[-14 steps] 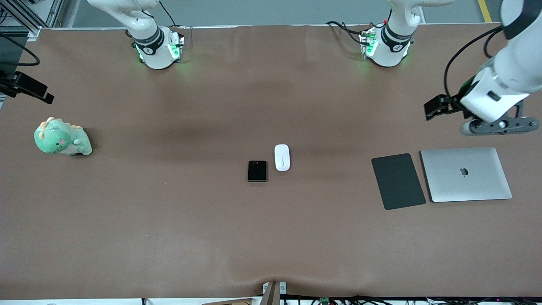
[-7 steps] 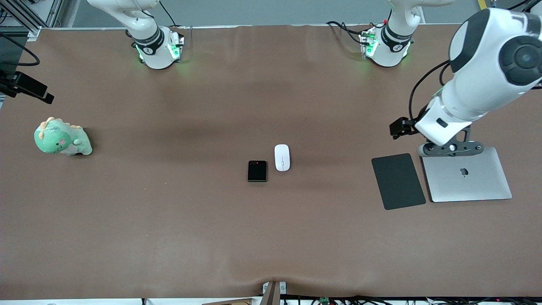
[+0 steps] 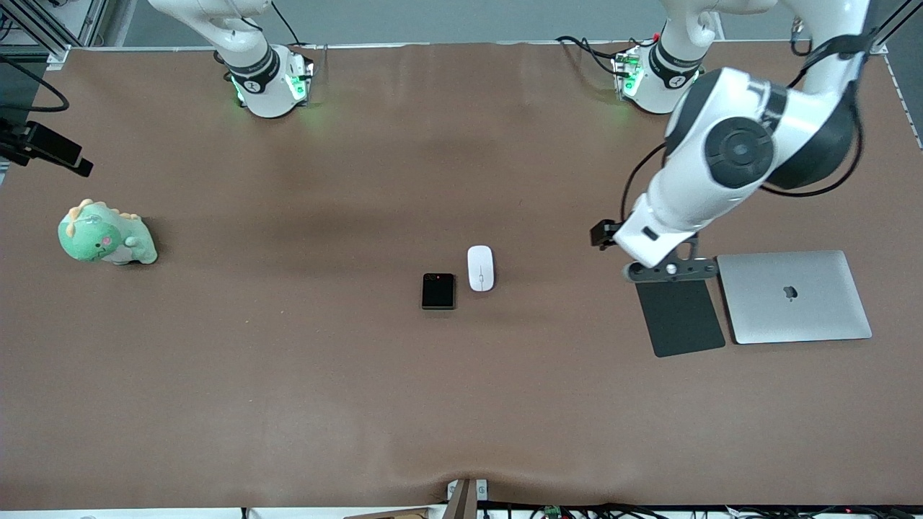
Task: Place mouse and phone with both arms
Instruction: 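Reach the left gripper over the white mouse and lower onto it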
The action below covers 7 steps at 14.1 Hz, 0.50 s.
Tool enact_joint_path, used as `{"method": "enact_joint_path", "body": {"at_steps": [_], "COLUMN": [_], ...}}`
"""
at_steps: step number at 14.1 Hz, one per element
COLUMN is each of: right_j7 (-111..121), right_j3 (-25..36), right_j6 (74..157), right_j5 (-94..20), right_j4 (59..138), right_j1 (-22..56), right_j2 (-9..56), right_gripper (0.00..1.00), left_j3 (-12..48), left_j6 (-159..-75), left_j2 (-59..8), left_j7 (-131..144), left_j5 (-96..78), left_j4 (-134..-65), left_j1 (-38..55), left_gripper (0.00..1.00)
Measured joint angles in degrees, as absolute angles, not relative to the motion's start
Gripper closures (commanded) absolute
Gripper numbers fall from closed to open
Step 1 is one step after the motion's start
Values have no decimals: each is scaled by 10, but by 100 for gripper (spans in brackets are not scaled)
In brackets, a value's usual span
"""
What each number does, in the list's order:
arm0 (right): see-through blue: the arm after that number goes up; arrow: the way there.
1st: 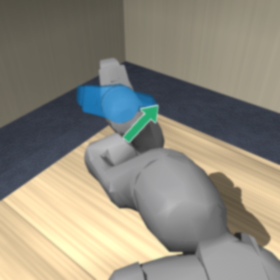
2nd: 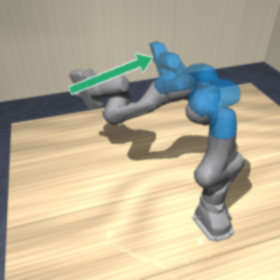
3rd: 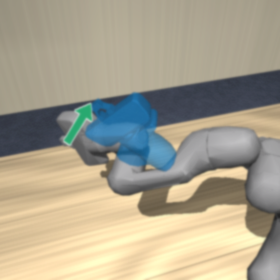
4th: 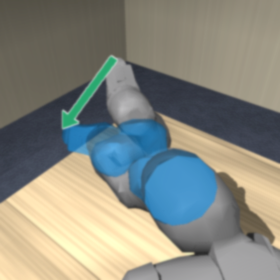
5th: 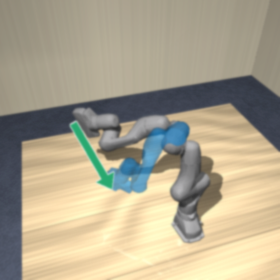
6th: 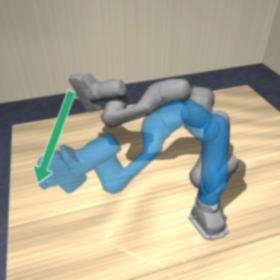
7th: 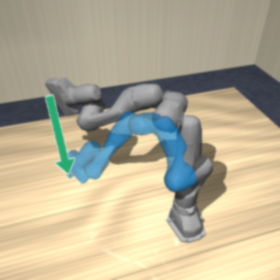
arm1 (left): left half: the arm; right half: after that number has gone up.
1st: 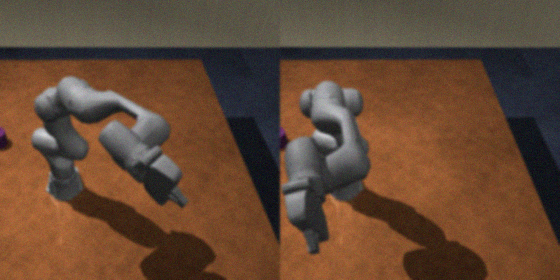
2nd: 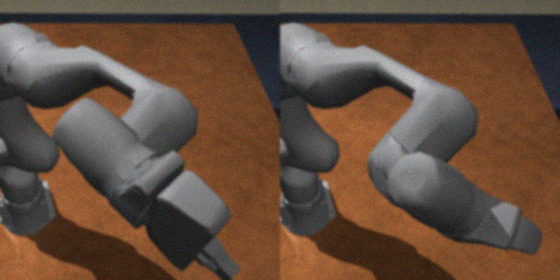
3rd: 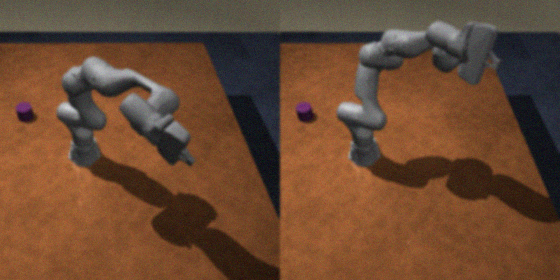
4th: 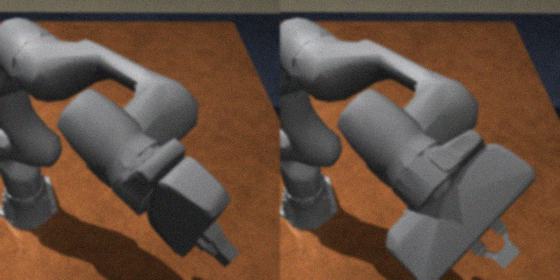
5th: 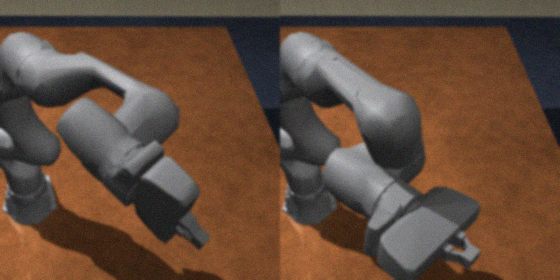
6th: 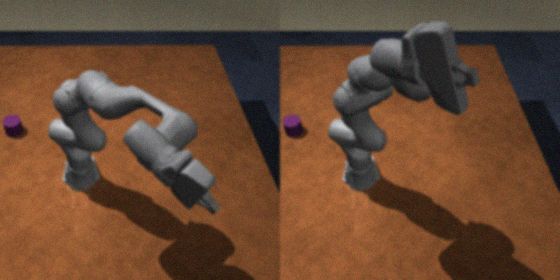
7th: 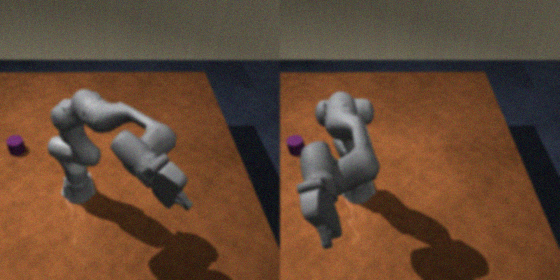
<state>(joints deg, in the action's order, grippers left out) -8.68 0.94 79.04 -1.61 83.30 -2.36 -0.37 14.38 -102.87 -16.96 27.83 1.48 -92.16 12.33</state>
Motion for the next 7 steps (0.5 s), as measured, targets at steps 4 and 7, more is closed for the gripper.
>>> {"method": "enact_joint_path", "body": {"at_steps": [4, 7], "right_j7": [-87, -87], "right_j3": [9, 9], "right_j6": [790, 790], "right_j5": [-16, -16], "right_j4": [833, 833], "right_j1": [-23, -23], "right_j2": [-4, -4], "right_gripper": [0, 0], "left_j3": [144, 144], "left_j6": [-1054, -1076], "left_j2": [-199, -227], "left_j7": [308, 335], "left_j5": [15, 15], "left_j4": [-922, -922], "left_j1": [148, 175], "left_gripper": [0, 0]}}
